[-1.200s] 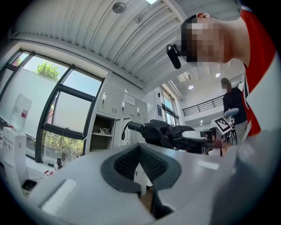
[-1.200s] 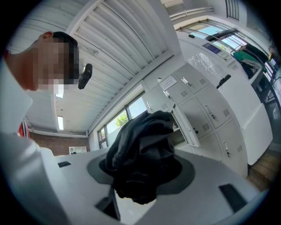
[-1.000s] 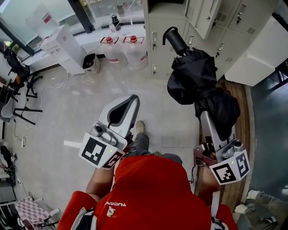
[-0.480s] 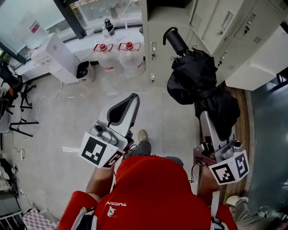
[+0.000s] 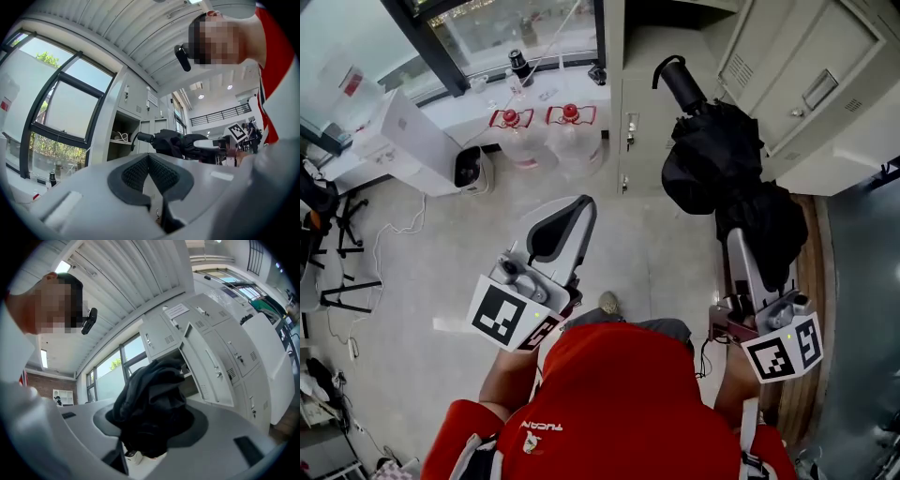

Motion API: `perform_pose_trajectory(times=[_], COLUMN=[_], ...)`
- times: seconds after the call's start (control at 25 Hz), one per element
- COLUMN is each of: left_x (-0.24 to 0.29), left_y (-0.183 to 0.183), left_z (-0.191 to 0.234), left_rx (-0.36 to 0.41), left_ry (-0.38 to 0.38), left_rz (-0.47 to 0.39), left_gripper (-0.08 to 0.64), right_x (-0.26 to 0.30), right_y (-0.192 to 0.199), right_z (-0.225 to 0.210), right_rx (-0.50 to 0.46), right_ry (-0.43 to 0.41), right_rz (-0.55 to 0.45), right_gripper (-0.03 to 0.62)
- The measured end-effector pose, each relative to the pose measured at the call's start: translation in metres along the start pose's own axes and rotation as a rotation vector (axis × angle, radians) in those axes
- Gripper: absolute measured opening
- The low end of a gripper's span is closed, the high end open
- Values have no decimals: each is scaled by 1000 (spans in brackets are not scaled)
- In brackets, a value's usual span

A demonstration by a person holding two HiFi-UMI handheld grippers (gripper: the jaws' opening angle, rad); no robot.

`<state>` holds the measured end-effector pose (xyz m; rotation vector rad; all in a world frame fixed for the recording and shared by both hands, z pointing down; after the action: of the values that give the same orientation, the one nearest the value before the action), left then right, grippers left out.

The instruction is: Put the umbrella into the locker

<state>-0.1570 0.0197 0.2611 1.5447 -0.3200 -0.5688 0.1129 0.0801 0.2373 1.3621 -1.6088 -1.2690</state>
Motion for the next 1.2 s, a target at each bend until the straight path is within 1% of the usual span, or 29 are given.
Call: perform_pose_trajectory(times=[0.12,0.2,0.28,0.52,0.76,0.84,1.0,1.2], left_x=[11,14,15,17,33,41,70,105], left_y=[8,10,14,24,42,37,28,29], left_z=[45,65,70,66,66,75,106,124], left_rx=[-12,-23,-30,-43,-23,-23,-24,-15], left_ry=[18,24,30,48,43,36,18,-9], left_rz=[6,6,3,3,7,13,30,40], left_gripper=[6,5,5,5,5,5,5,5], right_x=[43,61,65,67,81,98,149,193], right_y=[9,11,14,19,37,35,27,29], right_z=[-1,0,-1,-6,-27,-31,-44,-72], right_rx=[3,-3,-12,-30,-43,-53,-69,-95], right_ry=[27,47,60,85,81,79,72,63], right_rz=[0,5,9,17,12,20,47,75], right_gripper=[225,225,225,225,225,225,225,225])
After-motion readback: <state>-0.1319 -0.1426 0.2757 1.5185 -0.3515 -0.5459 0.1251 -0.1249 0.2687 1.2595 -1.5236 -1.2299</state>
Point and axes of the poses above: the fingertips, and each gripper's own axes: x forward along the fingers, z to its left, y out of its underside, the point moved 7 cm from there along -x, backward along the fingers, and after that the axes turned 9 degrees about y, right-handed, at the moved point
